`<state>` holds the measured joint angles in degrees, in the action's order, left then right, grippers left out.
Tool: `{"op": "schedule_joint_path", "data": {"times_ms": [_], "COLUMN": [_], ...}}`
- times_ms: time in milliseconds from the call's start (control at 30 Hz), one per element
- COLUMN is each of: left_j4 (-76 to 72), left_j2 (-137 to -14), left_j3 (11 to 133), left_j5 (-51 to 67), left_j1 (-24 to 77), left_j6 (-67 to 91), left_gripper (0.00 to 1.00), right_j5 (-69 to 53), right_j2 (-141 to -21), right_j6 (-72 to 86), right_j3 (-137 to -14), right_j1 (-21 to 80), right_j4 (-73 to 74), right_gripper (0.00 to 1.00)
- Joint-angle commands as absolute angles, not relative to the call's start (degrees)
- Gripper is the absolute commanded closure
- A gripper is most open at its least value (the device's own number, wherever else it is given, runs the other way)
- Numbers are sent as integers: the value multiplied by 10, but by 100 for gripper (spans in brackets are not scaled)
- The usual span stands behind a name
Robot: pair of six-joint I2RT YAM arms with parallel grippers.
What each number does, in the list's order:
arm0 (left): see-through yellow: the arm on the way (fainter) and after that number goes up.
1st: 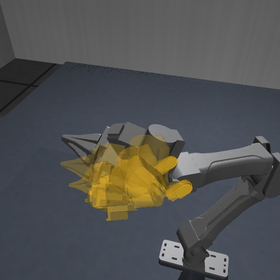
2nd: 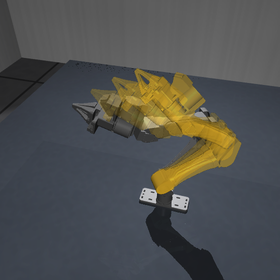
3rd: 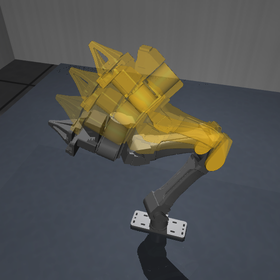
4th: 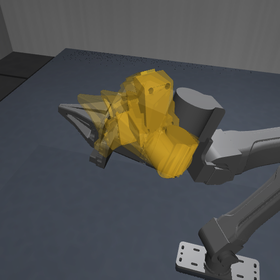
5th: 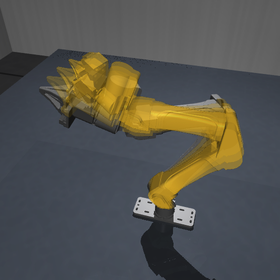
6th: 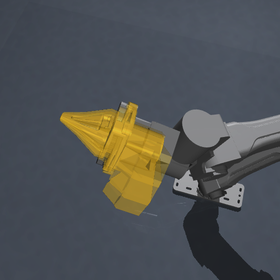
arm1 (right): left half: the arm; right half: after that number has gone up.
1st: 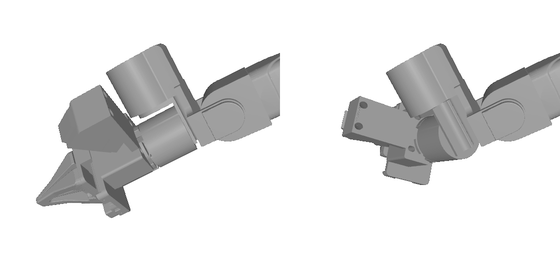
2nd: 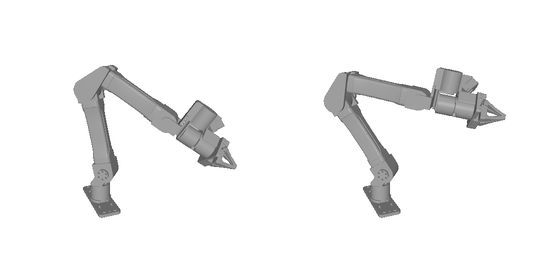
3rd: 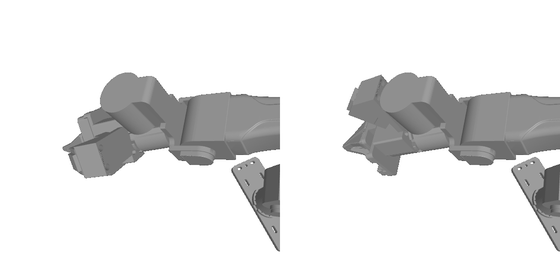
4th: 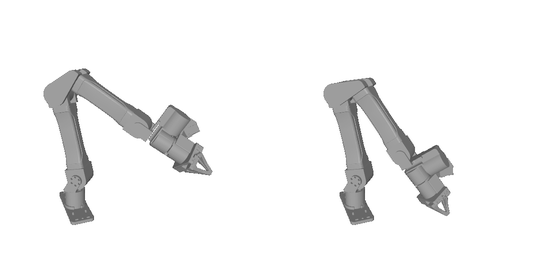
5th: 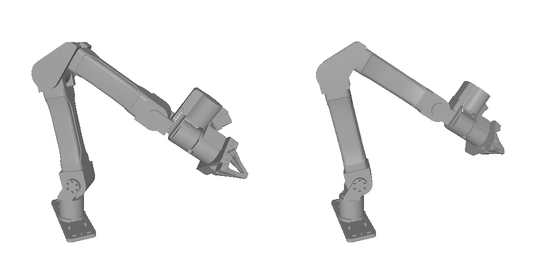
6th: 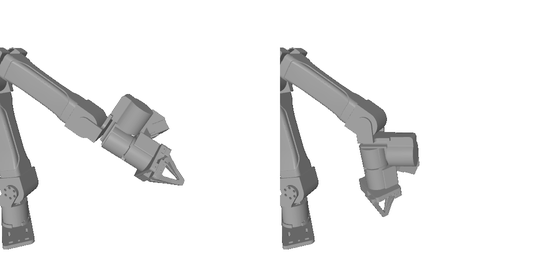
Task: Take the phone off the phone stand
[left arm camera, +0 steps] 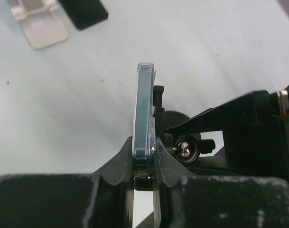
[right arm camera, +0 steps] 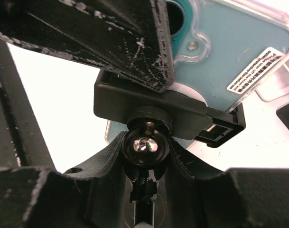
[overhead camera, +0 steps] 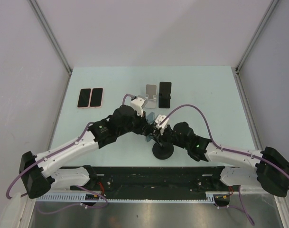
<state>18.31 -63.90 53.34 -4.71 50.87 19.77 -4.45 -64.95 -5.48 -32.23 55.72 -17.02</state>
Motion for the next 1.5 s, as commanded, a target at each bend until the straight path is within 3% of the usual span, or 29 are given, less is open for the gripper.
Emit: {"op": "schedule_joint_path", "data": {"times_ms": [0, 533, 867, 1167, 1200, 1233, 1333, 1467], "left_j4": [245, 80, -102, -119, -119, -119, -119, -120], "left_j2": [-664, -703, -726, -683, -663, -654, -620, -591], "left_j3": [567, 542, 454, 427, 424, 420, 404, 382], "left_j5": [-255, -202, -146, -172, -177, -180, -197, -221], "left_j1": [478, 545, 547, 549, 549, 549, 549, 549], "left_j6": [227, 290, 324, 280, 273, 268, 255, 250], "left_gripper": [100, 100, 100, 99, 94, 80, 61, 46], "right_j5": [-1, -68, -115, -115, -114, -113, -102, -99], "right_j2": [-663, -717, -707, -670, -661, -657, -647, -644], "right_j6": [-105, -82, -55, -50, -51, -51, -55, -55], "right_j3": [-340, -363, -363, -348, -344, -342, -339, -339], "right_j1": [601, 635, 632, 582, 575, 572, 568, 566], "right_j4": [-199, -281, -292, -248, -241, -237, -225, -221], "right_gripper": [100, 100, 100, 100, 100, 100, 100, 100]}}
